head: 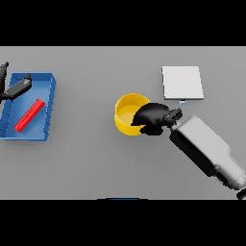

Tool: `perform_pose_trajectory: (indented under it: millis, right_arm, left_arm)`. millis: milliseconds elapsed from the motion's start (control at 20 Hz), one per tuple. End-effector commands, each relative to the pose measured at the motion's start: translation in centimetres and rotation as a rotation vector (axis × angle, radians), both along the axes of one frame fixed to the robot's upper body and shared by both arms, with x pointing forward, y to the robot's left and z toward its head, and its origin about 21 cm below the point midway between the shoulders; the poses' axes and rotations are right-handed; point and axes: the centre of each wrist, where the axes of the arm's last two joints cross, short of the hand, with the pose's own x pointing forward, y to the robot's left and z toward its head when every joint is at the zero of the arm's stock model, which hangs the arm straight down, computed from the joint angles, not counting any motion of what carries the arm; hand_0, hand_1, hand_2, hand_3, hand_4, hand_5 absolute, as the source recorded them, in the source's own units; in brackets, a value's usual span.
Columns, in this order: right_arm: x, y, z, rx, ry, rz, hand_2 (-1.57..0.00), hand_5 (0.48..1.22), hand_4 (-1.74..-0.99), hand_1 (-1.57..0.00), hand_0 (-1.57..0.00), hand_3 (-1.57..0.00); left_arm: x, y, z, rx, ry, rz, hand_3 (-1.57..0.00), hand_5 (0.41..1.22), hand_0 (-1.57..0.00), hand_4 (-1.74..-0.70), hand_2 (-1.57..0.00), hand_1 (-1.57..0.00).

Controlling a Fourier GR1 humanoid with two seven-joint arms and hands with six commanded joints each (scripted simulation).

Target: Pick up the red beaker and tilt it to pour out 1 green nut into yellow bowl. Pick up the yellow bowl and place it on the metallic measuring scale.

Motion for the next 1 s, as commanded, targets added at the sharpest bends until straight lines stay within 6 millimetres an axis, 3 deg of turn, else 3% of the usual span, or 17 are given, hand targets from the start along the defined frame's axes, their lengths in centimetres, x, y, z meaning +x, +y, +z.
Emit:
perform_pose_trajectory:
  millis: [0,150,350,550,800,950]
  right_arm:
    - [0.3,-0.4,1.1,0.012,-0.009,0.002,-1.49,1.212,-1.729,-1.53,-1.53,-1.19]
    - [0.2,-0.7,3.5,0.010,-0.030,0.010,-1.51,1.216,-1.731,-1.55,-1.55,-1.38]
    - [0.4,-1.1,6.7,-0.007,-0.098,-0.036,-1.54,1.219,-1.724,-1.56,-1.56,-1.31]
    - [1.1,-1.8,7.6,-0.009,-0.111,-0.084,-1.56,1.219,-1.720,-1.57,-1.57,-1.25]
    - [3.1,-3.8,9.6,-0.014,-0.200,-0.113,-1.57,1.221,-1.720,-1.57,-1.57,-1.33]
    - [4.3,-5.8,9.8,-0.016,-0.230,-0.178,-1.57,1.221,-1.719,-1.57,-1.57,-1.26]
  left_arm:
    - [0.1,-0.1,0.3,0.007,-0.005,0.003,0.00,0.724,0.00,-0.80,0.00,0.00]
    - [0.1,-0.4,0.1,0.012,0.000,0.005,0.00,0.721,0.00,-0.80,0.00,0.00]
    - [0.2,-0.1,0.3,0.005,0.004,0.004,0.00,0.722,0.00,-0.80,0.00,0.00]
    - [0.4,-0.4,0.7,0.000,-0.009,0.000,0.00,0.723,0.00,-0.80,0.00,0.00]
    - [0.4,-0.2,1.2,0.004,-0.025,0.007,0.00,0.741,0.00,-0.81,0.00,0.00]
    - [-0.2,0.0,0.9,0.021,-0.010,0.014,0.00,0.734,0.00,-0.80,0.00,0.00]
